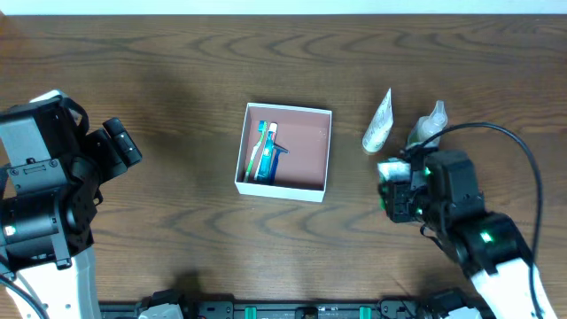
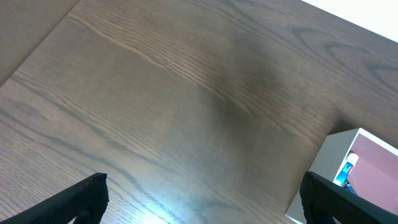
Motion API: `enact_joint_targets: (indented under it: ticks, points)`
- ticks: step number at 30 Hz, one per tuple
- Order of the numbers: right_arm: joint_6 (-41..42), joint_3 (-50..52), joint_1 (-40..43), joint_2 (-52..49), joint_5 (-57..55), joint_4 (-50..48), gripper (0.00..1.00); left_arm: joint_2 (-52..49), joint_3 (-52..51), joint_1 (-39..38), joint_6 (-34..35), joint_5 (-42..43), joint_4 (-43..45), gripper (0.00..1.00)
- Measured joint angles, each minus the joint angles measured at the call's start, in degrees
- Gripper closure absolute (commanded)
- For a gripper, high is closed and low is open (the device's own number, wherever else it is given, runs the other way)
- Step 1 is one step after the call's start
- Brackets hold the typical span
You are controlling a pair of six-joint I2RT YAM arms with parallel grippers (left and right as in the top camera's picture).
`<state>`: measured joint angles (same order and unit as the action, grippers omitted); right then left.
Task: Pack container
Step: 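Carry the soap box into the box and release it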
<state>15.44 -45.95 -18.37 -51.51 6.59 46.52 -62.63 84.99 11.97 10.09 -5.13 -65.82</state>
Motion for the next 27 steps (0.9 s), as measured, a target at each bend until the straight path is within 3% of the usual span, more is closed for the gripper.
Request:
enact_joint_targets:
  ticks: [8,14,21,27]
  points:
    - [5.3,-7.9,-12.2,-4.1,4.2,-5.5,0.65,0.0,0.0,0.0,0.0,0.0,0.0,0.02]
    - [9.0,-11.9,-18.4,-19.8,4.1,-15.3,0.66,0.0,0.0,0.0,0.0,0.0,0.0,0.02]
    - [13.5,-23.1,-19.2,-41.5,2.1,-16.9,0.69,0.0,0.0,0.0,0.0,0.0,0.0,0.02]
    - [17.3,-33.5,-21.6,-53.6,-0.3,-17.2,0.66,0.0,0.0,0.0,0.0,0.0,0.0,0.02]
